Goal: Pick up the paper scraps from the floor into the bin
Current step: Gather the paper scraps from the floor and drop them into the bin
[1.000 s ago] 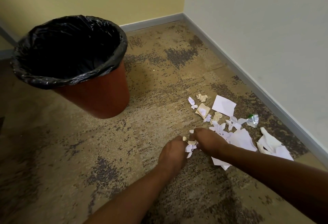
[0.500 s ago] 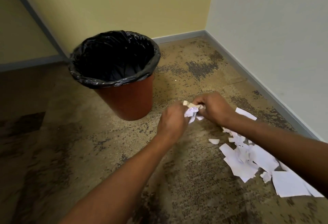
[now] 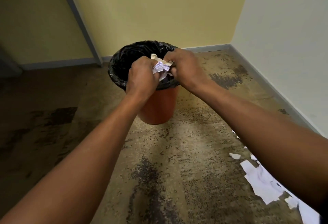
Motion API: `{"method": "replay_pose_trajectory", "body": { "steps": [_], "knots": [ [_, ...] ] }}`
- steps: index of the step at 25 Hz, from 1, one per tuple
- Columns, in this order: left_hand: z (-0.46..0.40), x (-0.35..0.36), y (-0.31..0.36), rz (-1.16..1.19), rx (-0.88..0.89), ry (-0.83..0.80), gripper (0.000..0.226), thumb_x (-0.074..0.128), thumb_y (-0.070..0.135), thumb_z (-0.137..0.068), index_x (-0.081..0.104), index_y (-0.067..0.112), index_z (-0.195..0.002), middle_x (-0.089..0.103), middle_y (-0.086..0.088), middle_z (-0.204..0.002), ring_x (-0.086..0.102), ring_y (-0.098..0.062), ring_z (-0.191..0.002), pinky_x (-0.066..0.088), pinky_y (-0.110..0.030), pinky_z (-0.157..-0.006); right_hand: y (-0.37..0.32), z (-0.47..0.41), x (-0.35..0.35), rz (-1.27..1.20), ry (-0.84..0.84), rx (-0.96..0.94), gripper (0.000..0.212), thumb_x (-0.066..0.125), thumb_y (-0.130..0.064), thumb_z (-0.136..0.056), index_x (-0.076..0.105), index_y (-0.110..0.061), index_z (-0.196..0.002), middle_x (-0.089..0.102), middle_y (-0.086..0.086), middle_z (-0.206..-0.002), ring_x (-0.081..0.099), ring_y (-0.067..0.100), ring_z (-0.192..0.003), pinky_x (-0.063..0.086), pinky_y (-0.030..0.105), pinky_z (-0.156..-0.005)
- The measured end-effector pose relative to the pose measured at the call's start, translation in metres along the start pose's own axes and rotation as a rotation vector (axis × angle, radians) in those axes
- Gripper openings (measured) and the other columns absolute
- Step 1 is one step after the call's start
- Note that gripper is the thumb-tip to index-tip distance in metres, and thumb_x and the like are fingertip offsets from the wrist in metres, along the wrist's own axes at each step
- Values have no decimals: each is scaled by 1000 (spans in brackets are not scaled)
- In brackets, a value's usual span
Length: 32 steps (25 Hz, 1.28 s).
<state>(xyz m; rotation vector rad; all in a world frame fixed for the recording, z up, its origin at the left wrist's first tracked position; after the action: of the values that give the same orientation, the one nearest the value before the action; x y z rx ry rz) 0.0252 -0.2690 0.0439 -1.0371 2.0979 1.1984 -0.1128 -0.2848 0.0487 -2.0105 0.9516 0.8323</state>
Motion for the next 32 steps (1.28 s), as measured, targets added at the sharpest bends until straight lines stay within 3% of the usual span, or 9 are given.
{"method": "replay_pose_trajectory", "body": {
  "steps": [3,8,13,17,21,26,32],
  "knots": [
    [-7,5,-18,-32,-47,-25,10,70,19,-85,74,13,-92,66,-5,-85,61,-26,-80,45,-37,-64,-6,-7,24,-21,-65,-14,33,56,-2,-74,65,-13,-104,59,12,-96,56,32,-89,41,35,-70],
    [-8,23,-37,-22,-139,-107,43,76,18,-84,66,21,-126,69,-4,-121,64,-25,-111,53,-39,-92,-2,-4,37,-15,-134,21,51,69,-3,-80,55,-14,-128,58,12,-124,55,29,-114,47,40,-93],
    [-17,26,-26,-93,-155,-194,52,71,7,-86,60,26,-133,62,-3,-135,60,-25,-121,51,-41,-100,14,-1,25,4,-128,41,53,70,-4,-78,56,-17,-127,58,8,-126,54,26,-116,46,40,-98],
    [-18,23,26,-118,43,-175,46,60,0,-91,64,21,-131,62,-8,-134,59,-29,-121,52,-45,-98,37,17,-15,20,-43,8,47,71,-9,-81,58,-19,-124,60,6,-125,55,23,-116,45,38,-100],
    [4,56,92,-1,242,-201,29,63,8,-92,72,19,-117,69,-7,-119,64,-26,-108,55,-43,-89,82,65,-50,106,-118,35,46,73,-15,-81,57,-24,-124,60,3,-125,53,21,-116,37,30,-98],
    [80,159,125,-25,263,-586,37,66,13,-90,64,25,-126,59,-1,-131,59,-23,-117,50,-37,-96,154,182,-77,187,-313,275,54,77,-16,-78,55,-19,-128,59,7,-129,54,27,-118,40,38,-100],
    [188,258,150,-105,356,-1054,77,78,34,-79,40,21,-145,36,-9,-150,49,-35,-127,51,-47,-95,206,324,-78,142,-525,683,69,78,-21,-79,45,-23,-139,47,5,-145,46,25,-129,36,33,-104]
  ]
}}
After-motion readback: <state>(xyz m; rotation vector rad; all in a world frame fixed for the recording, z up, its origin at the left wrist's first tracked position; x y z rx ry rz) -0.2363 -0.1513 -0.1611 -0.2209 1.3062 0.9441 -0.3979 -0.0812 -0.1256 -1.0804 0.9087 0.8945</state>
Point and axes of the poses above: each hand's wrist, its own z-axis away from the middle knuckle, its own x-axis out of the palm, y = z × x, the point moved 6 cm from there along -z, towards the middle knuckle
